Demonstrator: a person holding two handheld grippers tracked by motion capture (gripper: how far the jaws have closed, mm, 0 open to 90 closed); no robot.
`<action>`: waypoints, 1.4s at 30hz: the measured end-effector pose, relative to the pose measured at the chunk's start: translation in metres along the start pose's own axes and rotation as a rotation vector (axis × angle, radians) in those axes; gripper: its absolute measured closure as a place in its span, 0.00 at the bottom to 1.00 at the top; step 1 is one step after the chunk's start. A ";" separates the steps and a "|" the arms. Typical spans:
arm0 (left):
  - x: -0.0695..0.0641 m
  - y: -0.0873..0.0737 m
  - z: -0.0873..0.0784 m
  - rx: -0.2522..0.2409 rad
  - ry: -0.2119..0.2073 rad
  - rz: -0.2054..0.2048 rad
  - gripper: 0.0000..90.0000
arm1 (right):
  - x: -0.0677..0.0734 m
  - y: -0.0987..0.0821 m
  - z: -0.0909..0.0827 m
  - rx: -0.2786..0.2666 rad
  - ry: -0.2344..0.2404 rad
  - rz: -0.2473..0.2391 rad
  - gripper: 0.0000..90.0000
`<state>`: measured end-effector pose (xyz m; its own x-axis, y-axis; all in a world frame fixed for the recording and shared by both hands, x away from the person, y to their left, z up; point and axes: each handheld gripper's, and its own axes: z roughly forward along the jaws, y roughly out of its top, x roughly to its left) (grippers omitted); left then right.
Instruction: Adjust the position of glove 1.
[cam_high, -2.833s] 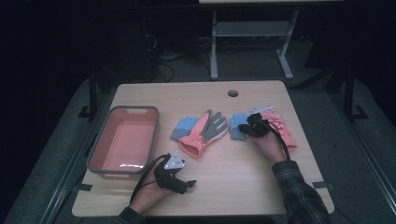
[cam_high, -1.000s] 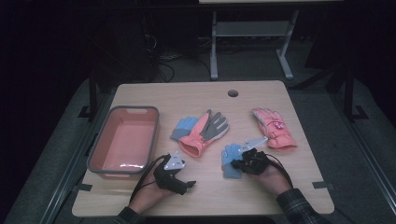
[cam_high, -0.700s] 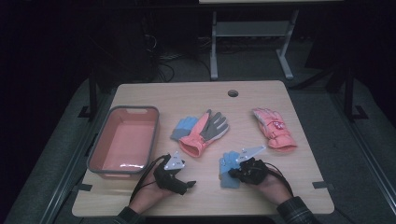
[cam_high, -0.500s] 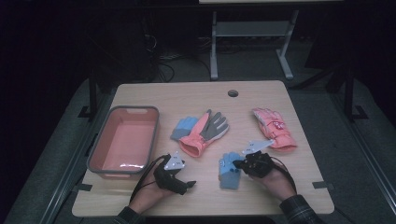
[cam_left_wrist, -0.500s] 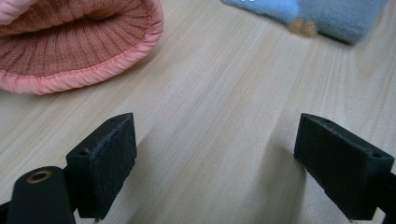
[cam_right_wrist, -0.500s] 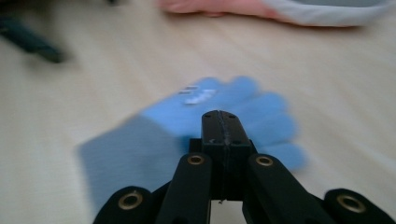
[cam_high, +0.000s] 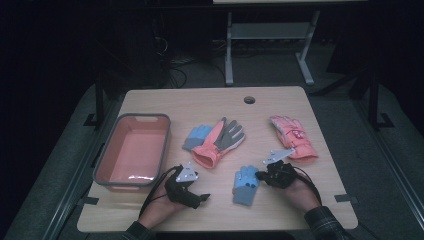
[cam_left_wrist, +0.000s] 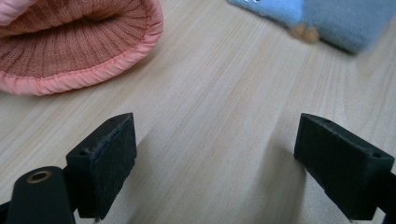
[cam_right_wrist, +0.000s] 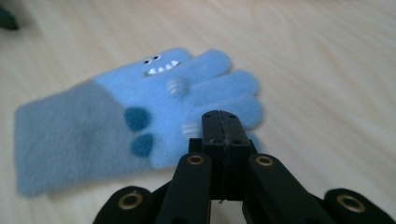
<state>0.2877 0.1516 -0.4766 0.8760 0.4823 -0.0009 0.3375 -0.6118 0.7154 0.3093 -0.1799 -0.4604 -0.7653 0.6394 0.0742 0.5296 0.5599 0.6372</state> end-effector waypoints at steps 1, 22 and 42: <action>0.000 0.000 0.000 0.000 0.000 0.000 0.13 | 0.000 0.000 0.000 0.000 0.000 0.000 1.00; 0.000 0.000 0.001 -0.007 0.003 -0.002 0.14 | 0.007 -0.029 -0.032 -0.116 -0.020 0.026 0.62; 0.006 0.038 -0.023 -0.010 0.004 -0.137 0.99 | -0.021 -0.058 -0.026 -0.104 -0.155 0.107 0.15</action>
<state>0.2975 0.1458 -0.4336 0.8208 0.5631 -0.0960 0.4501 -0.5340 0.7157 0.2854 -0.2398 -0.4792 -0.6373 0.7700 0.0316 0.5575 0.4323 0.7088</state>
